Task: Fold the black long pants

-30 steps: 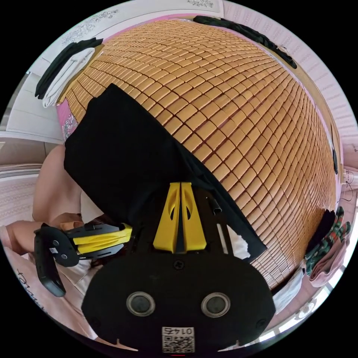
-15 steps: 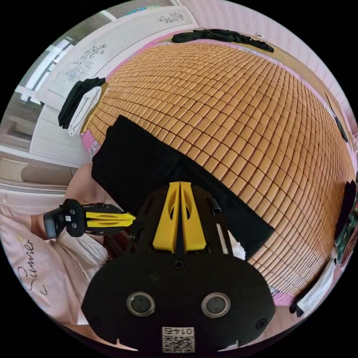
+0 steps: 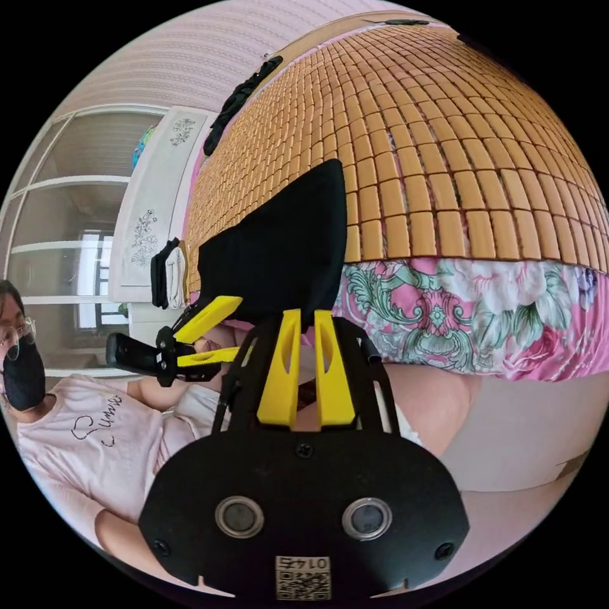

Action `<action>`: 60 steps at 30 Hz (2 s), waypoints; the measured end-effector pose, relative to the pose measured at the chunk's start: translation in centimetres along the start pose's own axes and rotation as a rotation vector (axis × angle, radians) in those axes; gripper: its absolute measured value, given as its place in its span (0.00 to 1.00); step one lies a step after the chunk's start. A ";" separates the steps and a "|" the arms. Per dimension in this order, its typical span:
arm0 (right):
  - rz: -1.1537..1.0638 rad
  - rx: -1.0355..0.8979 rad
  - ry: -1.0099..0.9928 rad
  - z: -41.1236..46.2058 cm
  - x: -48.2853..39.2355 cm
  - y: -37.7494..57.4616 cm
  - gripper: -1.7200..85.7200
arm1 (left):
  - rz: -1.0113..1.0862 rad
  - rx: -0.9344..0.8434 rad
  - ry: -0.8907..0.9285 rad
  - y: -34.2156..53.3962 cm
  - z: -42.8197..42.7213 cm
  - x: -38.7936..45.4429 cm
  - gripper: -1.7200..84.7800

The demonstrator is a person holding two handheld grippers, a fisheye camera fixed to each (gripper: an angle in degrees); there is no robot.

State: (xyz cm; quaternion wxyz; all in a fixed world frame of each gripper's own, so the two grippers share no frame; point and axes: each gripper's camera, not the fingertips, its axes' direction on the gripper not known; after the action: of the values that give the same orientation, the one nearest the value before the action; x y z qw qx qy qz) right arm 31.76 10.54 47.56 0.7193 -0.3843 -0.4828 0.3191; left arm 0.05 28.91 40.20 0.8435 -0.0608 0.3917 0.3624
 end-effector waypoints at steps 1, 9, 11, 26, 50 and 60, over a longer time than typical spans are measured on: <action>-0.069 0.005 -0.099 -0.8 -0.7 -0.4 0.07 | 0.029 0.001 -0.036 -0.7 0.6 0.5 0.17; -0.185 0.140 -0.311 -7.0 -1.0 -2.4 0.14 | -0.079 0.027 -0.143 -2.3 -0.3 -1.6 0.05; -0.048 0.214 -0.311 -7.8 2.9 -2.8 0.13 | -0.045 0.041 -0.121 -2.1 -0.5 -1.5 0.03; 0.202 0.354 -0.227 -13.4 11.7 -1.0 0.19 | 0.037 -0.021 -0.055 -1.6 1.2 0.6 0.01; -0.162 0.281 -0.438 -14.0 3.4 -4.5 0.04 | -0.068 0.295 0.086 -0.9 -6.9 -3.8 0.01; -0.316 -0.216 -0.235 11.7 -8.2 -10.3 0.06 | -0.645 -0.001 -0.116 15.5 -19.2 -15.2 0.06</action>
State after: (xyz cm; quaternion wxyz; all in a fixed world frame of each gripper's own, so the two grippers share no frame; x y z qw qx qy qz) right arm 18.93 1.46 55.53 0.6539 -0.3387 -0.6489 0.1913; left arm -28.62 24.21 40.57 0.9358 -0.1615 0.3031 0.0795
